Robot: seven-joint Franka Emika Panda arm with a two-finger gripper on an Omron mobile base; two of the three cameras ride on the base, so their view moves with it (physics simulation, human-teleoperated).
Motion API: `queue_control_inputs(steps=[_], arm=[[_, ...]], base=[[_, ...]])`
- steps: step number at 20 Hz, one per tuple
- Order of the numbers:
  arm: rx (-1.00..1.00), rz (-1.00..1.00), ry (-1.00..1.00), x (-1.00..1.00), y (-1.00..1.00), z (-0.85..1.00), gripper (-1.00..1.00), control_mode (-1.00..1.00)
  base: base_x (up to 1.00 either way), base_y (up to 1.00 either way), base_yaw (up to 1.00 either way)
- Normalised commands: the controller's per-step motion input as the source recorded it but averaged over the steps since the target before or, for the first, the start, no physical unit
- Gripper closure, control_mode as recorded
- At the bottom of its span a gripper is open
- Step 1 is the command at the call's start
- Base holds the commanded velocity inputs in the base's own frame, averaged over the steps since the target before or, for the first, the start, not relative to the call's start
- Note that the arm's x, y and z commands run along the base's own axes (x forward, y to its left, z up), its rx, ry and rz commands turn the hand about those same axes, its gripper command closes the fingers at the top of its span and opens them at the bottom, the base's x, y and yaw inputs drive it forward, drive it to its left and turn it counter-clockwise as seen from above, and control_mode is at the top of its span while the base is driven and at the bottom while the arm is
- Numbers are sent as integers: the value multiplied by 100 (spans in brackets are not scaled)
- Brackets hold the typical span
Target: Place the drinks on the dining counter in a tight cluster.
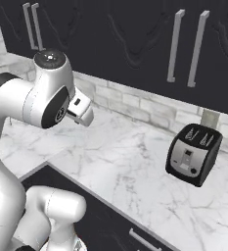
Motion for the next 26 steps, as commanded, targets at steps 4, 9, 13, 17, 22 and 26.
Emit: queue_control_inputs(steps=[4, 9, 13, 17, 22, 26], arm=[[0, 0, 0, 0, 0, 0, -100, 100], [0, 0, 0, 0, 0, 0, -100, 100], [0, 0, 0, 0, 0, 0, -100, 100], [0, 0, 0, 0, 0, 0, -100, 100], [0, 0, 0, 0, 0, 0, -100, 100], [0, 0, 0, 0, 0, 0, -100, 100]], base=[[2, 74, -3], [21, 86, -3], [92, 44, 1], [89, 21, 2], [44, 42, -2], [39, 48, -13]])
